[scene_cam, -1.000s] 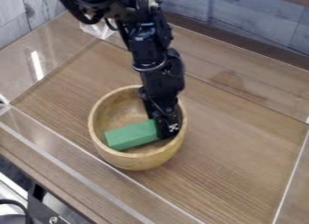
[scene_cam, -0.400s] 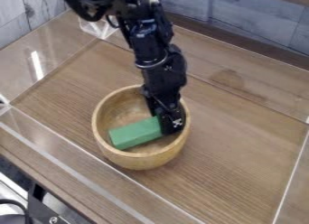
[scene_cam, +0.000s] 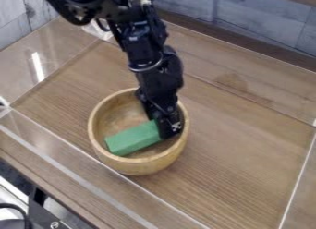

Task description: Move green stick from inside the wooden bowl to the table next to it

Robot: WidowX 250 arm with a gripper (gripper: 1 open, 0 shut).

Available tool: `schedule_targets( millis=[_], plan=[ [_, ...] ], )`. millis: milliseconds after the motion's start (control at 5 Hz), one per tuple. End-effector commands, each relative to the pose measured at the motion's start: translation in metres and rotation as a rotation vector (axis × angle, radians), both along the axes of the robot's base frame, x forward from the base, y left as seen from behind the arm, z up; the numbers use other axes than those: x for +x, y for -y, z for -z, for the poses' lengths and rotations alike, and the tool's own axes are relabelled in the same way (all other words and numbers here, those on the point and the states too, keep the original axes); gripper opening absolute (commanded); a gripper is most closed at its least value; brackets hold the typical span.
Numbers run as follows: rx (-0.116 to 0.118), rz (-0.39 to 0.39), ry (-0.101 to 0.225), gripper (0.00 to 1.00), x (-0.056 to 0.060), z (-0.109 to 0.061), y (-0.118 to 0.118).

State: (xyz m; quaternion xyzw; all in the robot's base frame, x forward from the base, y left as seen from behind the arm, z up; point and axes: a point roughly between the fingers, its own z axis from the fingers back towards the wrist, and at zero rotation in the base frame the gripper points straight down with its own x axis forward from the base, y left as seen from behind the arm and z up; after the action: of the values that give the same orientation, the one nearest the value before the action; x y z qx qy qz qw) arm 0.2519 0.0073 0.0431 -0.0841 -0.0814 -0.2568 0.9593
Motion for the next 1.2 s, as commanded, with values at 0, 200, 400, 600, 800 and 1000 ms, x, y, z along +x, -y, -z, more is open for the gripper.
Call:
schedule_targets(
  millis=[0,200,400,600,800,1000],
  plan=[
    [0.001,0.008,0.055,0.0,0.006,-0.015,0.001],
    [-0.005,0.025,0.064,0.0,0.009,-0.028,0.0],
    [-0.01,0.032,0.08,0.0,0.015,-0.042,0.003],
    [-0.02,0.043,0.084,0.0,0.018,-0.054,0.006],
    [-0.025,0.072,0.083,0.0,0.02,-0.054,0.005],
    [-0.028,0.105,0.077,0.0,0.021,-0.052,0.005]
  ],
)
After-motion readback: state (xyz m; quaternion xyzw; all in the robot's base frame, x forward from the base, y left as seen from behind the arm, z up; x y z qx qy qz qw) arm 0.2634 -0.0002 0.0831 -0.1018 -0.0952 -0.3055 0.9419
